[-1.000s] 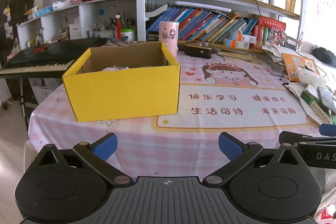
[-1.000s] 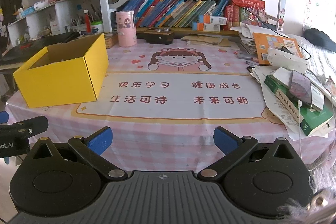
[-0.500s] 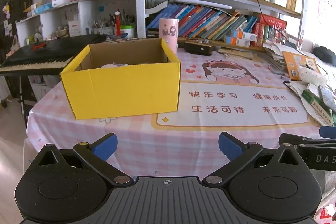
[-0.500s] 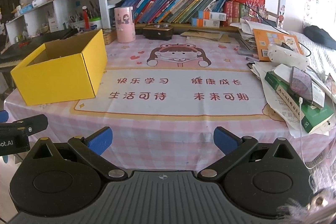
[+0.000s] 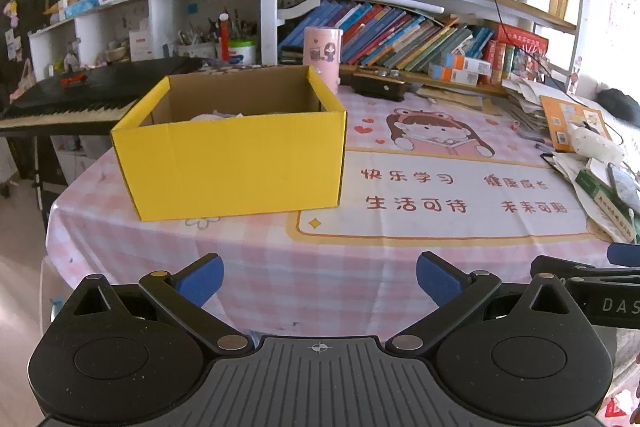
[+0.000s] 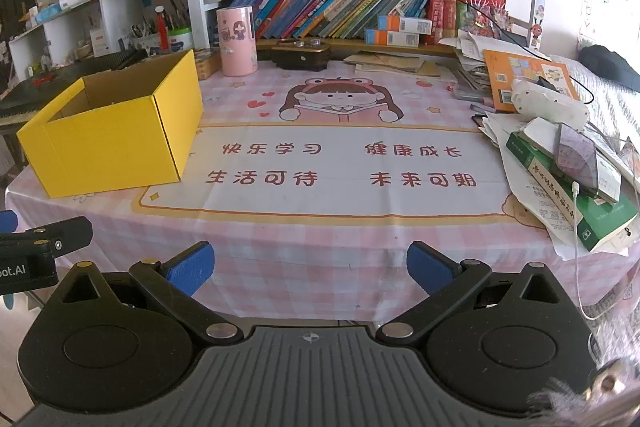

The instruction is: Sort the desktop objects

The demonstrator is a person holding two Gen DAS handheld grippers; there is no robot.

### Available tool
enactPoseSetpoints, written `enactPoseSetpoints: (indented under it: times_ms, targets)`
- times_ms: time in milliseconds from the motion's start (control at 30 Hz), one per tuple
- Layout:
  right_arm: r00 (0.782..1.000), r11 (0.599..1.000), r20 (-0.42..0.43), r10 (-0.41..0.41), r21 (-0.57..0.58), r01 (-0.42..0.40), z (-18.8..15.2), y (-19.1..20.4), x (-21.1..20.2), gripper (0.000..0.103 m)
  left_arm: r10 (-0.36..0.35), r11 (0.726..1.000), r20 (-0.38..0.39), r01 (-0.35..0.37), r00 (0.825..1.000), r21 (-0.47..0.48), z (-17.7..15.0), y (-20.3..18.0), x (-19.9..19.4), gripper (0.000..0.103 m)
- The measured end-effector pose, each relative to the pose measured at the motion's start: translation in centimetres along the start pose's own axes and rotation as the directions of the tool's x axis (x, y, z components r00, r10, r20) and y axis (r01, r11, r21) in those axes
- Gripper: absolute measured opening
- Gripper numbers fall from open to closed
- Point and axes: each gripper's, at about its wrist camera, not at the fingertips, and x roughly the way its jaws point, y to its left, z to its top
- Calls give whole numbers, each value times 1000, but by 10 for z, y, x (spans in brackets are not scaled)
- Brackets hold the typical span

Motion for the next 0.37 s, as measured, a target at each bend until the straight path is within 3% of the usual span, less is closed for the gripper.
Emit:
enactPoseSetpoints:
  times_ms: [367]
  targets:
    - [1000, 1000, -15, 8, -6, -8, 2, 4, 8, 103, 17, 999, -13, -18, 1000, -30, 0, 7, 5, 103]
